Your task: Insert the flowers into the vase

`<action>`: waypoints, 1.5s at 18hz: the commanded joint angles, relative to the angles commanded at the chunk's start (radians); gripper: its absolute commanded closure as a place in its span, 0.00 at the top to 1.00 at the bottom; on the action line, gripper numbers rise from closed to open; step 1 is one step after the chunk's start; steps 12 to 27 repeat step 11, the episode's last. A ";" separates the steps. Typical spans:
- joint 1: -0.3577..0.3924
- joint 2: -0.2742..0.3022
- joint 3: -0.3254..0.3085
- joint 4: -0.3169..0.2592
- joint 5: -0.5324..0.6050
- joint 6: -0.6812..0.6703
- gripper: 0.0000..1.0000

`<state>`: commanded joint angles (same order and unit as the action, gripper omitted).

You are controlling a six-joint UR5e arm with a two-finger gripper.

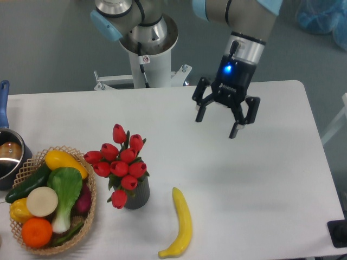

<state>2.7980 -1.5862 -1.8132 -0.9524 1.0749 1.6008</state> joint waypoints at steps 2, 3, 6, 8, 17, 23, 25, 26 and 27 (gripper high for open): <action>0.006 0.002 0.012 -0.064 0.063 0.137 1.00; 0.011 0.002 0.020 -0.090 0.079 0.198 1.00; 0.017 0.006 0.023 -0.103 0.126 0.309 1.00; 0.017 0.006 0.023 -0.098 0.128 0.309 1.00; 0.018 0.006 0.023 -0.098 0.125 0.309 1.00; 0.018 0.006 0.023 -0.098 0.125 0.309 1.00; 0.018 0.006 0.023 -0.098 0.125 0.309 1.00; 0.018 0.006 0.023 -0.098 0.125 0.309 1.00; 0.018 0.006 0.023 -0.098 0.125 0.309 1.00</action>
